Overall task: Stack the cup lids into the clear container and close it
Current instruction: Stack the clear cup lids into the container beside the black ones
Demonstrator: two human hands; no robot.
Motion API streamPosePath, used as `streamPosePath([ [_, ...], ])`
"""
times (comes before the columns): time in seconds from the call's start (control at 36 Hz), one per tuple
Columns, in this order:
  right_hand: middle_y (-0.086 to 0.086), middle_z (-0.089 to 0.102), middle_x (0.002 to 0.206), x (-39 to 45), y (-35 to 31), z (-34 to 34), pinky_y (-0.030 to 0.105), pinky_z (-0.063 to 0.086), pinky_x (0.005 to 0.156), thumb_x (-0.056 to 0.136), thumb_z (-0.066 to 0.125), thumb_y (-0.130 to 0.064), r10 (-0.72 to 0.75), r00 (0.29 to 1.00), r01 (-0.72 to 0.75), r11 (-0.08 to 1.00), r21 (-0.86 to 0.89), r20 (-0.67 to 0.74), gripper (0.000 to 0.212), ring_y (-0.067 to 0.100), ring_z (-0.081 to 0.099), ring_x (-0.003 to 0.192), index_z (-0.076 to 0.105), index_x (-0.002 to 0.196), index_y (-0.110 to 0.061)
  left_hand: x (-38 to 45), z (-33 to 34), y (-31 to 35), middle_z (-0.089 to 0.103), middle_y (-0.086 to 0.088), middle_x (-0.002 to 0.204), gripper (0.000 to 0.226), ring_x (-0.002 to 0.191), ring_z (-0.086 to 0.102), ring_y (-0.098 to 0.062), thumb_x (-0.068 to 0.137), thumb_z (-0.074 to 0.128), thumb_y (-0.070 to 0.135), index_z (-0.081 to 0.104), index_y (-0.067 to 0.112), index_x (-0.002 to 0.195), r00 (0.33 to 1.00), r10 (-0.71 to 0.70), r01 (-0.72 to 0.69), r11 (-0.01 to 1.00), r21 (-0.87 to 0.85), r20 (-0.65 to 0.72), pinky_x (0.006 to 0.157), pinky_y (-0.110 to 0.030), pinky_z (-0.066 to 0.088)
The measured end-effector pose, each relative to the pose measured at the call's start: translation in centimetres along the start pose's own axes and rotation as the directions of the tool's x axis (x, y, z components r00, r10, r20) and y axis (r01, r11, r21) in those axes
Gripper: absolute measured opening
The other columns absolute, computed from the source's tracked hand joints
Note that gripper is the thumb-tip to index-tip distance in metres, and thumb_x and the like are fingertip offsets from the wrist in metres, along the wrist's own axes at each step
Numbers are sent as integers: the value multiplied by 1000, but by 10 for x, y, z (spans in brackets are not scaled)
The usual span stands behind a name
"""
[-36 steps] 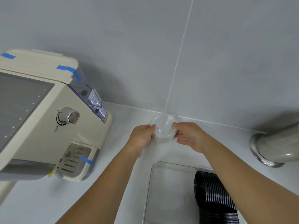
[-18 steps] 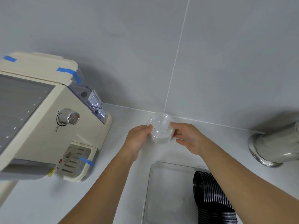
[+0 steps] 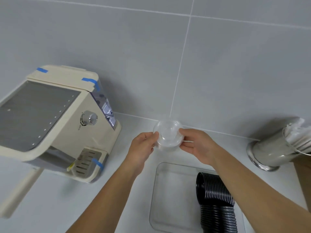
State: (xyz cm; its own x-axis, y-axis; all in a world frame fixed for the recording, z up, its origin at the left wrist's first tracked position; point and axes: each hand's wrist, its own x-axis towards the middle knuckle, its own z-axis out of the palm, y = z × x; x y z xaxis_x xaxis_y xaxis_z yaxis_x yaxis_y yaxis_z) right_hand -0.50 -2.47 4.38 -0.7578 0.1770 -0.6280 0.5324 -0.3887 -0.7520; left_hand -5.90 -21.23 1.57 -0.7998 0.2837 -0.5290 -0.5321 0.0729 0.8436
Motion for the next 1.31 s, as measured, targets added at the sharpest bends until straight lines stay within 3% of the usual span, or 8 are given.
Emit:
streamPosePath([
  [0.39, 12, 70, 107, -70, 2, 5, 38, 47, 104, 89, 65, -17, -139, 990, 140, 989, -40, 29, 34, 27, 66, 105, 64, 117, 3, -75, 3, 10, 71, -14, 114, 24, 113, 65, -19, 87, 70, 31, 69, 12, 100, 997, 83, -83, 994, -75, -3, 98, -31, 48],
  [0.5, 10, 70, 106, -89, 11, 2, 39, 49, 101, 86, 68, -23, -157, 988, 157, 982, -107, 11, 38, 24, 64, 99, 65, 119, -3, -102, 6, 3, 71, -12, 113, 26, 109, 67, -20, 88, 69, 29, 68, 12, 107, 996, 85, -87, 990, -110, -17, 90, -26, 50],
  [0.56, 10, 71, 109, -99, 18, 1, 39, 51, 98, 85, 70, -25, -156, 988, 154, 978, -138, -4, 39, 24, 65, 99, 65, 119, -8, -113, 7, -4, 70, -7, 114, 32, 108, 66, -18, 88, 69, 31, 65, 15, 116, 997, 79, -81, 991, -103, -21, 95, -29, 50],
  [0.69, 8, 70, 106, -119, 35, -3, 44, 50, 99, 84, 70, -27, -136, 991, 135, 974, -182, 8, 37, 25, 67, 98, 66, 117, -10, -138, 10, -23, 66, -2, 122, 43, 113, 63, -16, 87, 68, 33, 59, 20, 126, 999, 31, -33, 995, -90, -20, 106, -36, 46],
  [0.78, 6, 70, 103, -128, 43, -5, 41, 54, 91, 87, 68, -26, -120, 993, 117, 971, -210, 1, 31, 25, 66, 97, 68, 113, -12, -150, 14, -35, 63, 0, 126, 43, 117, 60, -17, 87, 68, 34, 58, 23, 128, 1000, -18, 18, 997, -69, -6, 108, -37, 44],
  [0.94, 12, 68, 116, -134, 64, -6, 46, 53, 95, 83, 68, -24, -93, 995, 78, 959, -271, -40, 23, 30, 63, 112, 72, 104, -16, -177, 23, -65, 59, 4, 133, 51, 121, 56, -14, 86, 66, 32, 54, 27, 136, 993, -114, 116, 989, -91, 29, 106, -32, 44],
  [1.14, 11, 64, 122, -125, 78, -5, 44, 51, 95, 76, 69, -24, -19, 998, -3, 951, -309, -68, 36, 30, 58, 116, 69, 111, -17, -189, 32, -76, 62, -3, 124, 27, 116, 56, -15, 92, 58, 21, 65, 19, 118, 985, -174, 174, 971, -161, 14, 103, -28, 40],
  [1.31, 12, 63, 125, -113, 93, -1, 44, 50, 98, 80, 64, -20, 47, 997, -66, 949, -309, -68, 31, 30, 58, 116, 68, 110, -15, -179, 33, -79, 57, -3, 97, 13, 85, 50, -15, 94, 49, 8, 61, 12, 96, 963, -267, 252, 944, -213, -41, 88, -26, 39],
])
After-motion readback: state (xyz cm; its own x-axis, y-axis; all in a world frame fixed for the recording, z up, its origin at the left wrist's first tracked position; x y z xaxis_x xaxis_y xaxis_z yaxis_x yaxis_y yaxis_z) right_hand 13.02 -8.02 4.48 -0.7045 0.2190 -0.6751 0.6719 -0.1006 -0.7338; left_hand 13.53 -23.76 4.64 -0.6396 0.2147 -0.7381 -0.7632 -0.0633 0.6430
